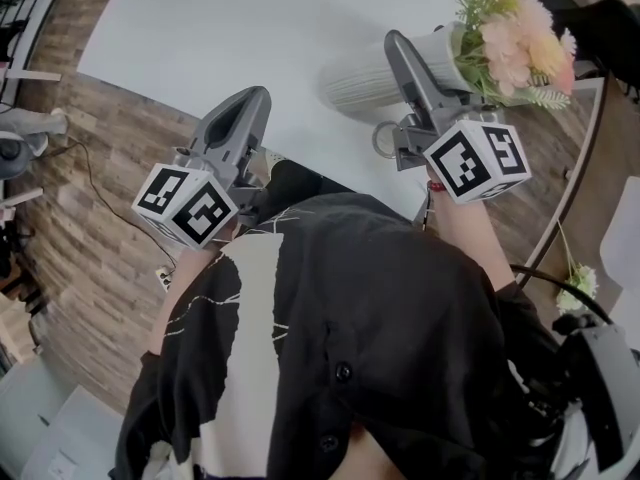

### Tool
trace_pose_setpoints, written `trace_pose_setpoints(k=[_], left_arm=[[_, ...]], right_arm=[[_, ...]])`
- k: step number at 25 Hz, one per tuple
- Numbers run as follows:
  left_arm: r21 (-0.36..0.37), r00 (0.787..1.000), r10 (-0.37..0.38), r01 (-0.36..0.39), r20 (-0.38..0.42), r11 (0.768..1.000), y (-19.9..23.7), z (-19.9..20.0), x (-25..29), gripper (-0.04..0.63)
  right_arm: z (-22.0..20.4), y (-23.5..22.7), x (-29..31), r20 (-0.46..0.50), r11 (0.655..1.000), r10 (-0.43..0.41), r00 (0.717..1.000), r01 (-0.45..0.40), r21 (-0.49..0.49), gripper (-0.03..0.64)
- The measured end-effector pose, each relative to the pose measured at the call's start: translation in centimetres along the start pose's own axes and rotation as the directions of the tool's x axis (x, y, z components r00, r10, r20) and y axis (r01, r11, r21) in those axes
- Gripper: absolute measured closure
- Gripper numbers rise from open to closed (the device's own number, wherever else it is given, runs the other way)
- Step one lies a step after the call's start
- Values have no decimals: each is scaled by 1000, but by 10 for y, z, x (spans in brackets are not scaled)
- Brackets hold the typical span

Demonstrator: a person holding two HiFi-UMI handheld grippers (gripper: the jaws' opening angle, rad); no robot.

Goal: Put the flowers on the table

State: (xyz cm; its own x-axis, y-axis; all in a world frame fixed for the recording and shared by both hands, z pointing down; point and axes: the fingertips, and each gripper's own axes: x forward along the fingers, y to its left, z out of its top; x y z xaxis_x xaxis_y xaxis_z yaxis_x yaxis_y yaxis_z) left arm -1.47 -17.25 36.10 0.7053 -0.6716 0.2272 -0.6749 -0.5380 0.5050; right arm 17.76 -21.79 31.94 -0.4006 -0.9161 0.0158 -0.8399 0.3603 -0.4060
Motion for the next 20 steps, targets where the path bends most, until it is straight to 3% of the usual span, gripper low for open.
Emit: trace_pose_setpoints(k=[20], left_arm=[[15, 1000, 9, -9, 1, 1000, 2, -2, 3, 581]], right_arm=[[-10, 19, 10, -33, 987, -87, 996, 81, -135, 268]])
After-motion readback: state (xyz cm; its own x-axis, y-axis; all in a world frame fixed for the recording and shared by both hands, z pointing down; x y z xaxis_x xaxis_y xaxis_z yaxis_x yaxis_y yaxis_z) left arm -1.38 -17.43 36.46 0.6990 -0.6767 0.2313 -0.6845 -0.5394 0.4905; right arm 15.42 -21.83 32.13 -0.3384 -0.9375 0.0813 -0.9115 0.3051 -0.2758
